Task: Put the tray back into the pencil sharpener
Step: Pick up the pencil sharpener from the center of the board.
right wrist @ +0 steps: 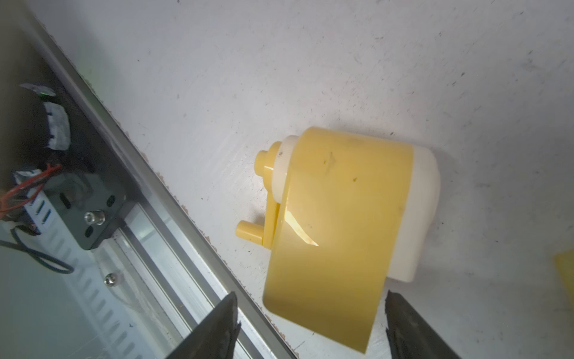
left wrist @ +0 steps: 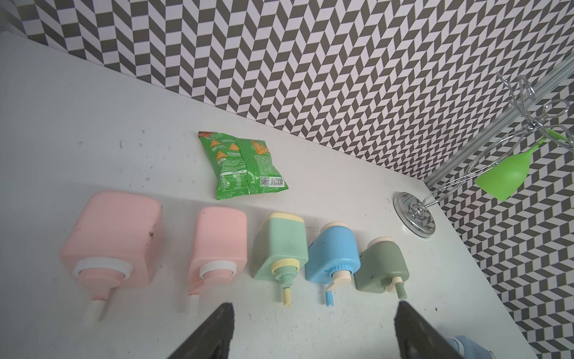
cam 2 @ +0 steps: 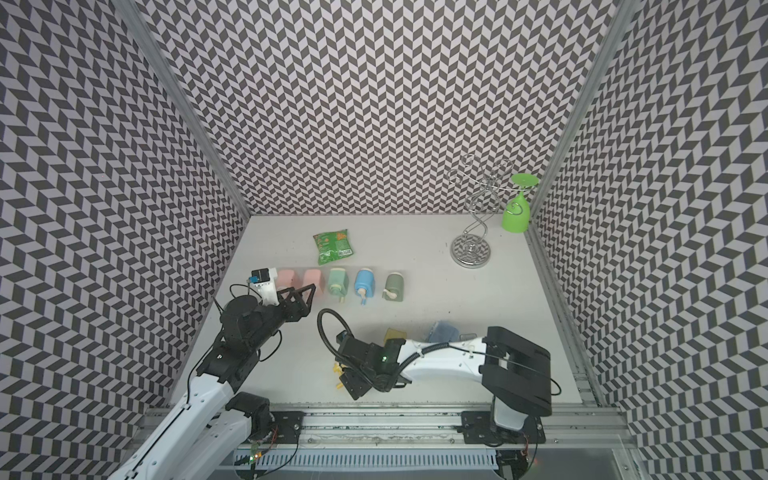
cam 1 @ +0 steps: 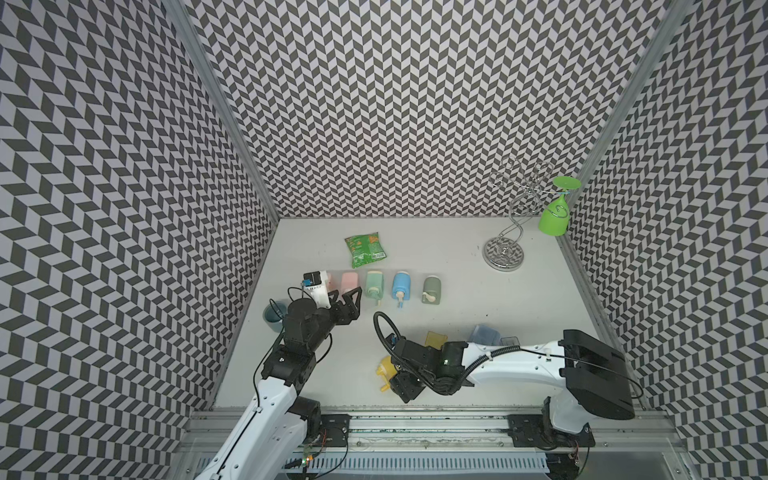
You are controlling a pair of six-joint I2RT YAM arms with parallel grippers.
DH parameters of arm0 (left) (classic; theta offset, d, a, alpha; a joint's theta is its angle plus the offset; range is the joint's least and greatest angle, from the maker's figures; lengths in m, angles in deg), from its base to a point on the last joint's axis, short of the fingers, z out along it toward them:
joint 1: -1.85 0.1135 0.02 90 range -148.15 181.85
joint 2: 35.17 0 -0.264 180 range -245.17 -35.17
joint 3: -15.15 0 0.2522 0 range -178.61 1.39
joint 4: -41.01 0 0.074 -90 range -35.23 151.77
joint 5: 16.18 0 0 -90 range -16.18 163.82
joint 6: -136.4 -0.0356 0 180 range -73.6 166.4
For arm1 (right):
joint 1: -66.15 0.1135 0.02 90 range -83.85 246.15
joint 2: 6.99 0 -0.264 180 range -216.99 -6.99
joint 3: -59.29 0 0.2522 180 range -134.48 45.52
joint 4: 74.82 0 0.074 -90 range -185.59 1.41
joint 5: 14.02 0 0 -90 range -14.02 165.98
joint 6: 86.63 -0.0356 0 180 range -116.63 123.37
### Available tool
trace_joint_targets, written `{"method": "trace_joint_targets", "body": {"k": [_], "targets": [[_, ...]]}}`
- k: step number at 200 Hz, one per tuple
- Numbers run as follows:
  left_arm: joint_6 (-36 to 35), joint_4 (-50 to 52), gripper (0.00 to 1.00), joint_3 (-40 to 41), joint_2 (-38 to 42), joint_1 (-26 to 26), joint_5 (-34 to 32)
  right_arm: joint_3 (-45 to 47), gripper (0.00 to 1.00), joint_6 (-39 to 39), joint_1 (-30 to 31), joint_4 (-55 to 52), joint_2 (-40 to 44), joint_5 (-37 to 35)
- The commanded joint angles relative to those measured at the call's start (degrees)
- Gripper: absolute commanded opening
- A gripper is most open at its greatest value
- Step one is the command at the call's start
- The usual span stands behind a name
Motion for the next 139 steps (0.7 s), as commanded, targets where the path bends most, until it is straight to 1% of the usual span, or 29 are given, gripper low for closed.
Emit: {"method": "trace_joint_targets", "body": {"k": [1, 38, 81, 139], "targets": [[1.29, 1.82, 0.82, 0.79, 1.33, -0.35, -1.1, -2.3, 0.75, -1.06, 0.29, -1.41, -1.82, -1.47], [1.65, 2.24, 0.82, 1.38, 2.99, -0.38, -1.64, -5.63, 0.73, -0.98, 0.27, -4.5, -5.8, -3.49], [1.47, 2.37, 0.82, 1.52, 3.07, -0.3, -1.95, -7.19, 0.69, -0.72, 0.16, -5.75, -7.51, -4.28], [1.03, 1.86, 0.82, 1.78, 2.95, -0.34, -2.08, -7.63, 0.57, -0.05, 0.24, -5.86, -8.05, -3.67]]}}
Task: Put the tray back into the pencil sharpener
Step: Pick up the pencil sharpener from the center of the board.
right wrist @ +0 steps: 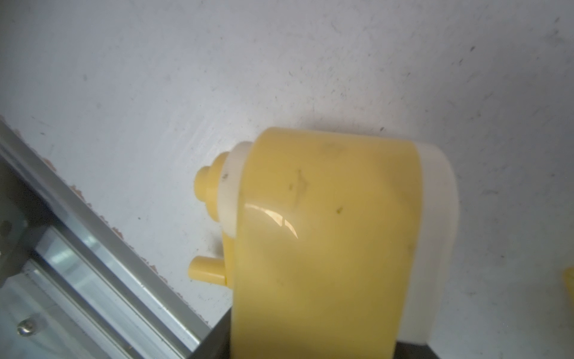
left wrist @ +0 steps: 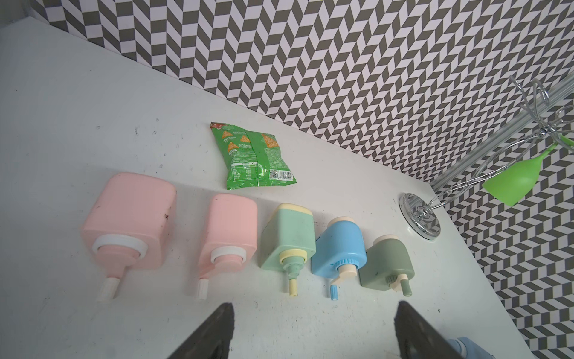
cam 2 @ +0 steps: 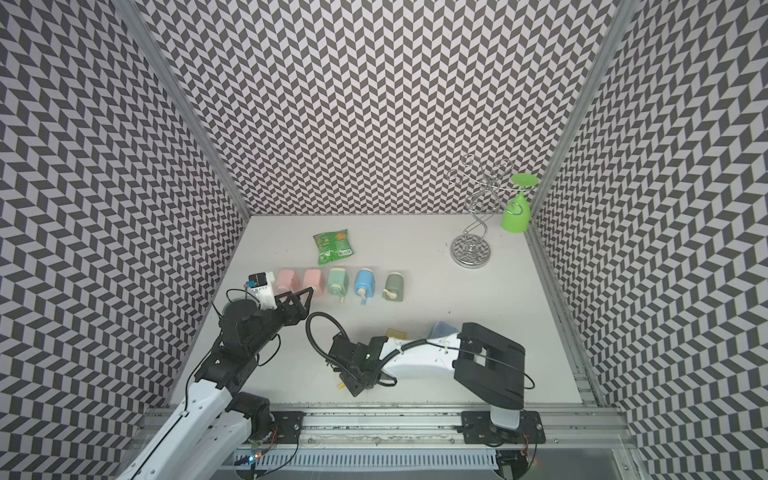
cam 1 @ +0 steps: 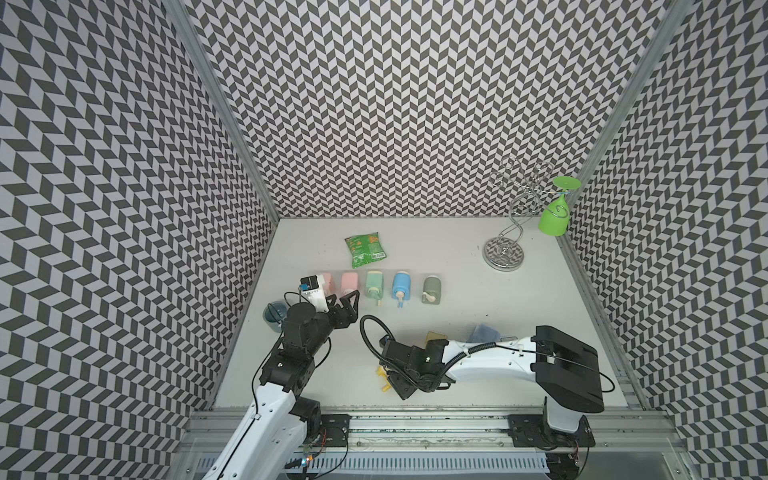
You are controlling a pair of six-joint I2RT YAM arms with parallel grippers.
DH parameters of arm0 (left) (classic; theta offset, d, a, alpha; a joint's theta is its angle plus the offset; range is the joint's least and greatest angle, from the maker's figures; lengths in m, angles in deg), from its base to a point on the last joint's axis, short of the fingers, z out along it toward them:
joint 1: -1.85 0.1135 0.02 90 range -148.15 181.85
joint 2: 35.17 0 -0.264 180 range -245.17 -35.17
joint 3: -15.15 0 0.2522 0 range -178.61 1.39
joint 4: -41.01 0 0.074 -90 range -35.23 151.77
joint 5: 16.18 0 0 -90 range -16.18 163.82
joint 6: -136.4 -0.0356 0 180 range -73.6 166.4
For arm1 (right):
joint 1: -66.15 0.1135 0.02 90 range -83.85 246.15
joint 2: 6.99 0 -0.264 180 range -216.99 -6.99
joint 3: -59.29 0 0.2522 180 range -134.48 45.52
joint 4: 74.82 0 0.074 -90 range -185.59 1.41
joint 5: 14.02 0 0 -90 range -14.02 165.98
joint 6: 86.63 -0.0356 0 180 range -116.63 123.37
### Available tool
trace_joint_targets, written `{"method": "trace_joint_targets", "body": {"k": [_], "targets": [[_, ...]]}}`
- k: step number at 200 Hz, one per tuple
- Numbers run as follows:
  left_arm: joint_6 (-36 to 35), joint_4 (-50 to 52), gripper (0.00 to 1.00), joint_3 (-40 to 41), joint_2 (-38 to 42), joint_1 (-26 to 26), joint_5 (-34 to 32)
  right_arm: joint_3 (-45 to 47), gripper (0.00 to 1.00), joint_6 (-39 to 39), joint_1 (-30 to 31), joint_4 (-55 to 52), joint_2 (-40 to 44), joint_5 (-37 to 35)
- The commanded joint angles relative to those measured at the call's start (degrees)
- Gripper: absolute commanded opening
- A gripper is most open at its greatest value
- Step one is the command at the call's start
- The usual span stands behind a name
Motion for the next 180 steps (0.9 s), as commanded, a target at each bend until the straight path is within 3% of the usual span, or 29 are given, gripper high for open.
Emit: {"method": "trace_joint_targets", "body": {"k": [1, 66, 111, 180], "targets": [[-0.3, -0.15, 0.82, 0.65, 0.38, -0.32, -0.66, -1.32, 0.57, -0.07, 0.25, 0.15, -0.68, -0.74], [-1.44, -0.72, 0.82, -0.5, -0.95, -0.32, -0.7, 1.28, 0.42, 0.11, 0.18, 1.96, 2.4, -0.6], [-3.51, -1.54, 0.83, -1.81, -2.35, -0.31, 0.52, 5.92, 0.39, 1.38, 0.22, 6.41, 9.35, -2.31], [-5.31, -0.05, 0.83, -6.2, -2.82, -0.28, 5.69, 11.11, 0.37, 12.42, 0.25, 15.22, 20.93, -9.37]]}}
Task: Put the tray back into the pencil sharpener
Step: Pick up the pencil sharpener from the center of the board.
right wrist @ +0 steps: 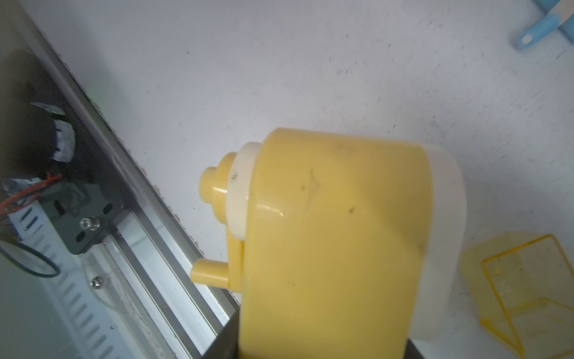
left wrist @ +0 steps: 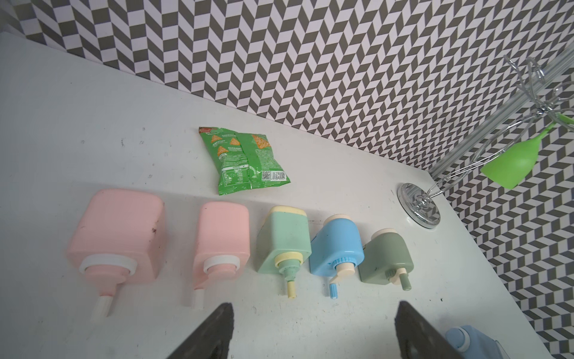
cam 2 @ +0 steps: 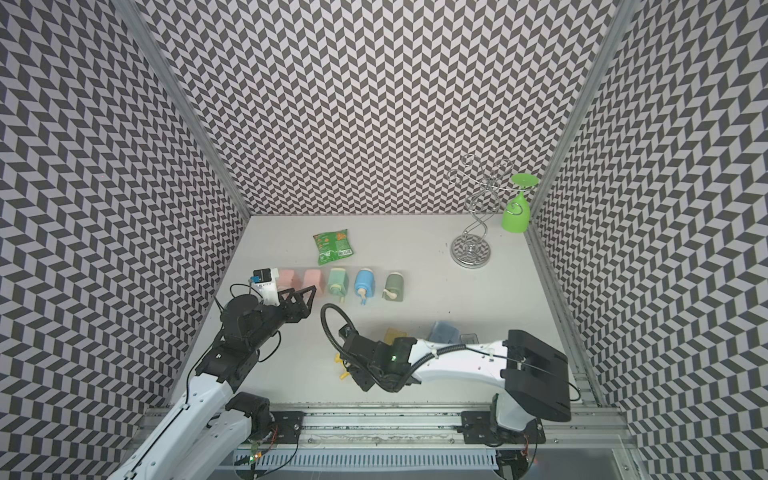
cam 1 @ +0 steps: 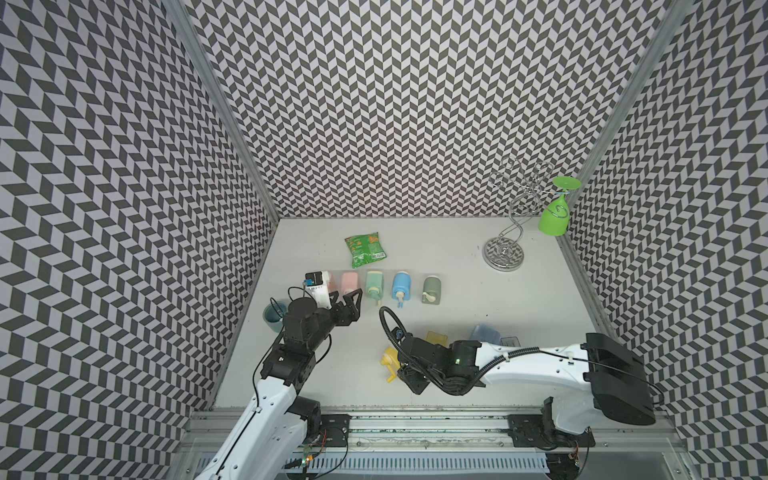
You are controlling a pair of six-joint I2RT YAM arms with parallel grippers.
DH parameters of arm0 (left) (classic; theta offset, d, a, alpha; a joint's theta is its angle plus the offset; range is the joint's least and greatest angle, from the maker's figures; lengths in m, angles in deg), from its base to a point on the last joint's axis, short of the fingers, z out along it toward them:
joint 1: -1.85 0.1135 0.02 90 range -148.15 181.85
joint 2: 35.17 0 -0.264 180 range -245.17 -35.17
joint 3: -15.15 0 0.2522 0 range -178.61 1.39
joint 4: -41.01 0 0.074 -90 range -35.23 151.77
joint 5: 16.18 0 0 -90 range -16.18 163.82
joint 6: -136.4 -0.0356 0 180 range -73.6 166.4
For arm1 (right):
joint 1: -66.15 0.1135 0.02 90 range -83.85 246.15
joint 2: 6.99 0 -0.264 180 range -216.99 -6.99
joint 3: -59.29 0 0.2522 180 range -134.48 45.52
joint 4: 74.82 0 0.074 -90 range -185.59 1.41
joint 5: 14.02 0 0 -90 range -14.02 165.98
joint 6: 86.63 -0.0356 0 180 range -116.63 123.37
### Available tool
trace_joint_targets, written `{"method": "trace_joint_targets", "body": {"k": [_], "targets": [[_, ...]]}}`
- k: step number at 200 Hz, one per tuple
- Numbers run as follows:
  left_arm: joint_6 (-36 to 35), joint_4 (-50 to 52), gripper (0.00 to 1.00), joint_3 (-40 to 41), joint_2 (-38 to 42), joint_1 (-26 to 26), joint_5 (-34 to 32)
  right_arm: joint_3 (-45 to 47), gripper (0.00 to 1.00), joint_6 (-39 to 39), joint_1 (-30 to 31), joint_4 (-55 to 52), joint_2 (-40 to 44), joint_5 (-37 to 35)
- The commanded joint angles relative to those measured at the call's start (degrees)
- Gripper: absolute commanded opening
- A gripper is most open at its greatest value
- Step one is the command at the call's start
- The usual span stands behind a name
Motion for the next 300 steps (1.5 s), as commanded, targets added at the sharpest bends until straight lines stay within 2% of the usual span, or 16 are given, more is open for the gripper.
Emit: {"method": "trace_joint_targets", "body": {"k": [1, 52, 102, 152, 193, 246, 273, 300], "targets": [[-1.38, 0.06, 0.83, -3.24, 0.22, -0.3, 3.1, 2.04, 0.37, 6.11, 0.25, 8.06, 5.11, -4.54], [-1.38, 4.44, 0.84, -6.52, 1.93, -0.29, 11.39, 5.19, 0.34, 14.61, 0.23, 15.73, 11.79, -9.9], [-3.38, 10.21, 0.87, -10.34, 4.8, -0.3, 20.15, 6.12, 0.31, 16.65, 0.21, 19.36, 14.86, -10.43], [1.14, 10.11, 0.91, -9.42, 3.18, -1.04, 36.54, 7.01, 0.3, 18.88, 0.18, 22.27, 17.77, -10.93], [0.46, 13.34, 0.93, -9.67, -1.03, -4.65, 37.38, 7.71, 0.3, 23.45, 0.23, 25.7, 19.36, -10.91], [-0.13, 16.23, 0.92, -11.79, -6.23, -6.71, 38.35, 6.11, 0.29, 27.51, 0.17, 26.99, 16.27, -12.95], [-1.0, 17.75, 0.87, -11.9, -6.81, -7.16, 38.8, 4.45, 0.29, 28.03, 0.23, 26.72, 14.27, -13.59], [-1.38, 18.32, 0.76, -12.36, -7.2, -7.28, 39.34, 3.68, 0.29, 28.99, 0.16, 27.57, 12.91, -13.26]]}}
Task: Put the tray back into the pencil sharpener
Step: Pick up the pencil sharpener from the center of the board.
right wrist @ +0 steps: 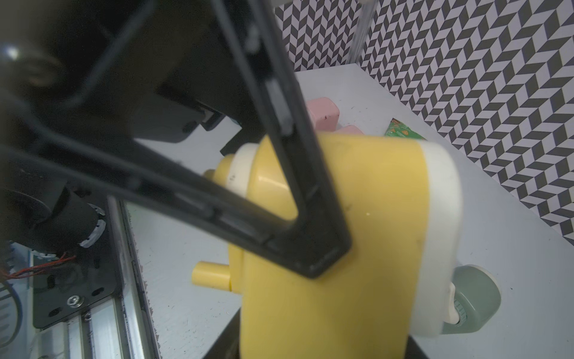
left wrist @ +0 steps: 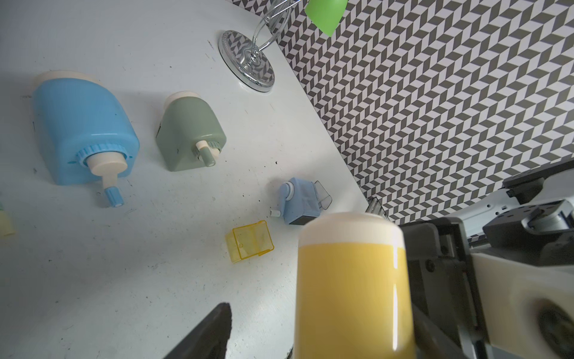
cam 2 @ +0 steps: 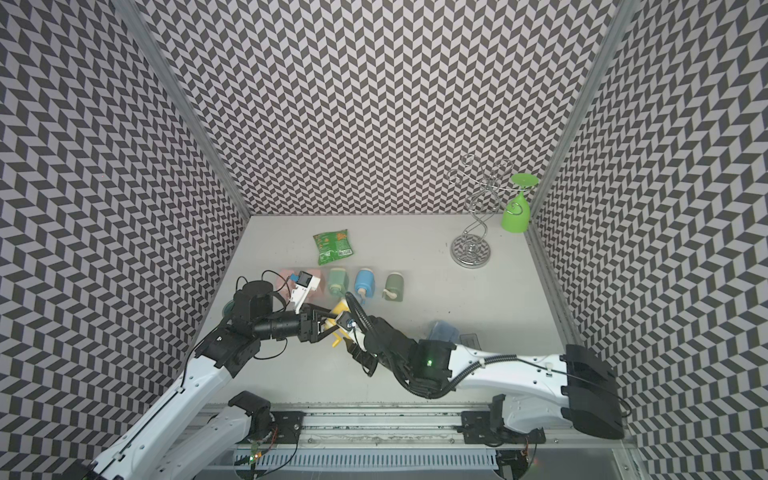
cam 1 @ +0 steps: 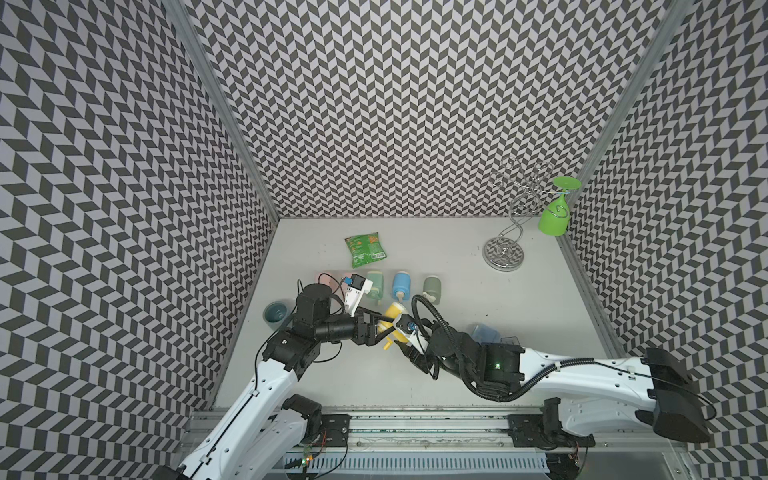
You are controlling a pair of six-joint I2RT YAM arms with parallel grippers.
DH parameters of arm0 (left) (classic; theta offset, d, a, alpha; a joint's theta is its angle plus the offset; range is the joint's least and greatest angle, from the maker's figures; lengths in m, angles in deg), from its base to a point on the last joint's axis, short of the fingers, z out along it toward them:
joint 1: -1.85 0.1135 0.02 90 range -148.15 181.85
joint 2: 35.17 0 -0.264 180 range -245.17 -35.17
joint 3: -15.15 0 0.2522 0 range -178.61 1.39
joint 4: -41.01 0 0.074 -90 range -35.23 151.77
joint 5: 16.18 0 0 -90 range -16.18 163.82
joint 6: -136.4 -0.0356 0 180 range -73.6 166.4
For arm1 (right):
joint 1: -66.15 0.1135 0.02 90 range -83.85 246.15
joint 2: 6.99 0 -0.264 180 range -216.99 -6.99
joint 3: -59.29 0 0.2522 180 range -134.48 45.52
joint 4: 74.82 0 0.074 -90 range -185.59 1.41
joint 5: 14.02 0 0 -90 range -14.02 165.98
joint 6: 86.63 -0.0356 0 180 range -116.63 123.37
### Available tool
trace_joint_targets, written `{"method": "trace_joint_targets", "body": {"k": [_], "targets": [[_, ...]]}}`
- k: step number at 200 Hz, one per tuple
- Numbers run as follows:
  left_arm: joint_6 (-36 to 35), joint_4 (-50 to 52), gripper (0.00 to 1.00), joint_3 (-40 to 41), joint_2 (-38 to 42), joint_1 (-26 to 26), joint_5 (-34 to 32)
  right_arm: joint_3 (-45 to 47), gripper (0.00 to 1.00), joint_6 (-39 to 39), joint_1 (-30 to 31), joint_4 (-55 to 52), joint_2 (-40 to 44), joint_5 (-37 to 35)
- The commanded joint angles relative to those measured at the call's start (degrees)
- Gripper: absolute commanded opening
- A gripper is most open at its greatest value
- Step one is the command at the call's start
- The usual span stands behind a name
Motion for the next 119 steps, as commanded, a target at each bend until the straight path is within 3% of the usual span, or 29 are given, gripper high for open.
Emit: {"method": "trace_joint_targets", "body": {"k": [1, 46, 78, 98, 111, 119], "targets": [[-1.53, 1.96, 0.76, -1.98, -0.08, -0.42, 1.04, -2.73, 0.29, 1.94, 0.25, 6.45, -0.72, -0.75], [-3.99, 2.66, 0.57, -2.84, -0.36, -0.61, 0.49, -3.04, 0.29, 2.67, 0.25, 5.61, -2.17, -0.3], [-4.84, 2.59, 0.37, -3.04, -0.3, -0.69, 0.37, -2.33, 0.31, 2.65, 0.29, 4.89, -1.91, -0.49], [-5.26, 2.25, 0.21, -2.98, -0.01, -0.8, -0.22, -2.25, 0.5, 1.01, 0.26, 3.63, -1.45, -0.54], [-6.3, 2.24, 0.17, -2.78, 0.39, -0.79, -1.94, -2.36, 0.65, -0.49, 0.23, 2.22, -0.56, -0.18], [-7.32, 2.04, 0.15, -2.63, 0.77, -0.81, -3.3, -2.3, 0.78, -1.53, 0.24, 1.07, -0.03, -0.16]]}}
